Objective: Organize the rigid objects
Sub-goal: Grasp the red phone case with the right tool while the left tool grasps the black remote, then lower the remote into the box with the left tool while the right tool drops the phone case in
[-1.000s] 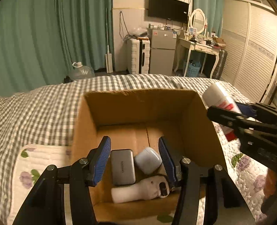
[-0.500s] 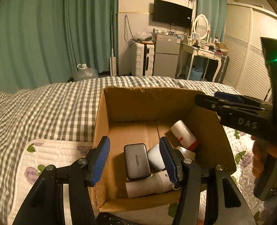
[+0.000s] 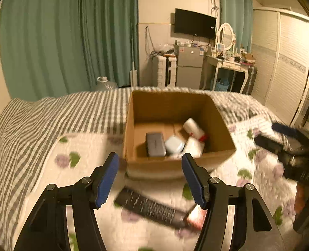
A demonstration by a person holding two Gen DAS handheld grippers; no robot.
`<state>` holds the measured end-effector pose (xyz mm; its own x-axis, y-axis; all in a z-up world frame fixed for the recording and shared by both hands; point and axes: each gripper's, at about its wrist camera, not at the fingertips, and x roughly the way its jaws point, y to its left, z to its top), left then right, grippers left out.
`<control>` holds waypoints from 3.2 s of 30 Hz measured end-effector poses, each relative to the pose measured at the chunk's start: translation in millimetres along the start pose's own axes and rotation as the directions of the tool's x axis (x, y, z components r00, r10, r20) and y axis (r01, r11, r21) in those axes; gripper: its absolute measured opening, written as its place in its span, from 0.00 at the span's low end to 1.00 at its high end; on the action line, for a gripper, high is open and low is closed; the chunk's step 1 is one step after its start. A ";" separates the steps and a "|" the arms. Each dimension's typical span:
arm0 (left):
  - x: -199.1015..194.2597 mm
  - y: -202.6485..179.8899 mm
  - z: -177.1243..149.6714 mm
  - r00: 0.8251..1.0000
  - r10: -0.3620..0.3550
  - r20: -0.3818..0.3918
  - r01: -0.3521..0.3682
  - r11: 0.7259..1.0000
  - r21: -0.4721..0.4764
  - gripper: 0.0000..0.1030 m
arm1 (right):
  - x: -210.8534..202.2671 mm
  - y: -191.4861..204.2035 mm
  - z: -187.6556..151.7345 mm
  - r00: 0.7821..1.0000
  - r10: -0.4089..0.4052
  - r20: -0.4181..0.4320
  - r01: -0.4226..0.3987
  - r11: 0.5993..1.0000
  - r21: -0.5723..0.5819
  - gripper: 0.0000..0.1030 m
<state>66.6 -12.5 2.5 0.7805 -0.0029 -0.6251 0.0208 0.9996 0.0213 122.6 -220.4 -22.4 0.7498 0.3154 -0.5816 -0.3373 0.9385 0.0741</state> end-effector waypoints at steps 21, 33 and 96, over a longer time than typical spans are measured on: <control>36.8 27.9 -99.3 0.975 0.056 -0.217 -0.073 0.995 -0.072 0.64 | 103.1 88.7 -133.4 0.911 -0.104 -0.399 -0.015 0.958 -0.285 0.69; 48.6 17.2 -100.9 0.965 0.067 -0.254 -0.083 0.995 -0.052 0.64 | 78.9 21.0 -83.4 0.950 -0.027 -0.310 0.001 0.996 -0.085 0.10; 65.5 -34.0 87.4 0.985 -0.055 -0.163 0.072 0.993 0.096 0.19 | 43.2 -1.5 78.1 0.996 0.087 -0.018 -0.087 0.996 -0.034 0.09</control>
<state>171.6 -49.3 29.0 0.6656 -0.0532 -0.7444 0.1361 0.9894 0.0510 200.0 -197.3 15.7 0.7071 0.3930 -0.5878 -0.4209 0.9019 0.0968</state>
